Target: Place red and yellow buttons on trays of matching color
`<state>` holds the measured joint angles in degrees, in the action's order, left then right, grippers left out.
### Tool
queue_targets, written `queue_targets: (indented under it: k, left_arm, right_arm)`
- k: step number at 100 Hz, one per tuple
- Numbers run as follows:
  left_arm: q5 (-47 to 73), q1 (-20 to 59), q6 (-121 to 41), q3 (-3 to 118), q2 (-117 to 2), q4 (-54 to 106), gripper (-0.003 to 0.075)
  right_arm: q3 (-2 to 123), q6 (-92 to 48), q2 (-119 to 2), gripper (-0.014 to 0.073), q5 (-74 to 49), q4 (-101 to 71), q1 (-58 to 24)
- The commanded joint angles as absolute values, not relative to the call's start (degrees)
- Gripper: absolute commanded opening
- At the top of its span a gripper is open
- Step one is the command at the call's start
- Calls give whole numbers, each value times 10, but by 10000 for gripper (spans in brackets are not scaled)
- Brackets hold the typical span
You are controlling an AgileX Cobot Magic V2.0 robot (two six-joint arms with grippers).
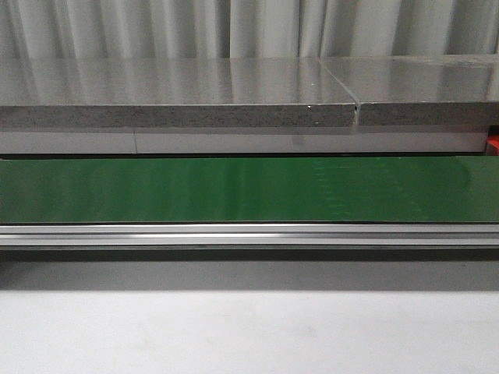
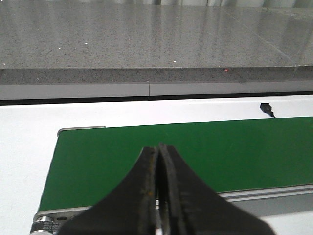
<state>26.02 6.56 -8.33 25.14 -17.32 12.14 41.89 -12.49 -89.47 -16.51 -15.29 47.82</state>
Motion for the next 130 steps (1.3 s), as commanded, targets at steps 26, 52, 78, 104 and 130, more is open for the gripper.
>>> queue_targets:
  k: [26,52,78,104,130]
  left_arm:
    - [217,70,-82,268,-178,131,-19]
    - [217,70,-82,268,-178,131,-19]
    - [217,70,-82,268,-178,131,-19]
    - [217,70,-82,268,-178,131,-19]
    - [217,70,-82,268,-178,131,-19]
  right_arm:
    - [436,-125,-855,492,-140,-155,481]
    - [436,-125,-791,491,-148,-156,481]
    - [436,-125,-679,491,-155,-194,467]
    - [436,-155,-555,491,-156,-194,330]
    - [428,-215,-460,488,-182,-190,158]
